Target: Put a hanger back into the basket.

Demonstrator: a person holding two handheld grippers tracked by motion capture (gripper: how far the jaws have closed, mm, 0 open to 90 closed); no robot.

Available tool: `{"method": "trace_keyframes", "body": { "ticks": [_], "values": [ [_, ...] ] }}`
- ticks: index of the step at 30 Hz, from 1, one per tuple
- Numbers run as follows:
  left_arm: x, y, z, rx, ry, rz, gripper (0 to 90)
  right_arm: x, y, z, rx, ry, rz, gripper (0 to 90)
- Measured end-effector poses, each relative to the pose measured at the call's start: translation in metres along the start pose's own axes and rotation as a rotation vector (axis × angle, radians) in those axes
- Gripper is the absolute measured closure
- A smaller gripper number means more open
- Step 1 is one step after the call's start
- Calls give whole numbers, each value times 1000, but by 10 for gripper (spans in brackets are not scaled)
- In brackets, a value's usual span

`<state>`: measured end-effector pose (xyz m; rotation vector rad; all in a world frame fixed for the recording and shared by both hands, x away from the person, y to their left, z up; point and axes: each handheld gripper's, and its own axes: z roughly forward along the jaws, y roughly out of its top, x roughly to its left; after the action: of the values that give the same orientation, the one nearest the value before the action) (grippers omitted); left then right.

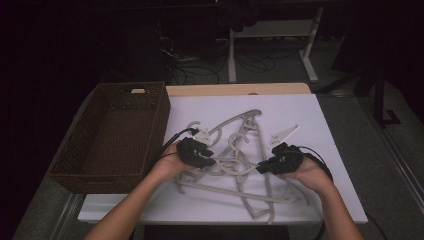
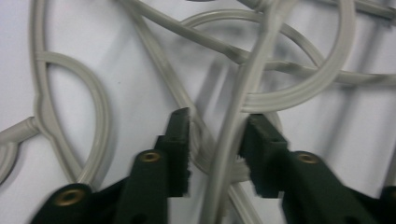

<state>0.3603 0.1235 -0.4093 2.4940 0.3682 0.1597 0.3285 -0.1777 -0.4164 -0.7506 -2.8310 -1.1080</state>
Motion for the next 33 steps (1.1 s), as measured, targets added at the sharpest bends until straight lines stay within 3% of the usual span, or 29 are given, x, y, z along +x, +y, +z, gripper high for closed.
{"method": "trace_keyframes", "body": {
  "ticks": [8,14,19,22,23,24,26,30,32,33],
  "values": [
    [-5,-1,4,35,-26,43,764,-1,0,-2,-6,22,-6,810],
    [-8,-2,3,49,-87,69,800,-4,0,-1,14,28,-19,791],
    [-8,-3,4,33,-113,28,818,-13,5,-1,37,11,-27,753],
    [-6,-3,1,16,-92,-6,819,-18,8,-5,-3,-20,8,575],
    [-5,-3,-1,9,-87,-21,819,-18,8,-5,-3,-20,8,575],
    [-5,-1,-4,5,-73,-40,819,-18,9,-11,-36,-58,28,448],
    [-5,1,-8,1,-59,-54,820,-19,9,-20,-54,-98,36,354],
    [-5,9,-18,-6,-31,-80,820,-23,8,-37,-86,-170,59,239],
    [-4,11,-22,-6,-22,-88,819,-24,7,-41,-92,-178,67,223],
    [-3,17,-29,2,1,-97,820,-25,4,-48,-105,-204,79,194]
  ]
}}
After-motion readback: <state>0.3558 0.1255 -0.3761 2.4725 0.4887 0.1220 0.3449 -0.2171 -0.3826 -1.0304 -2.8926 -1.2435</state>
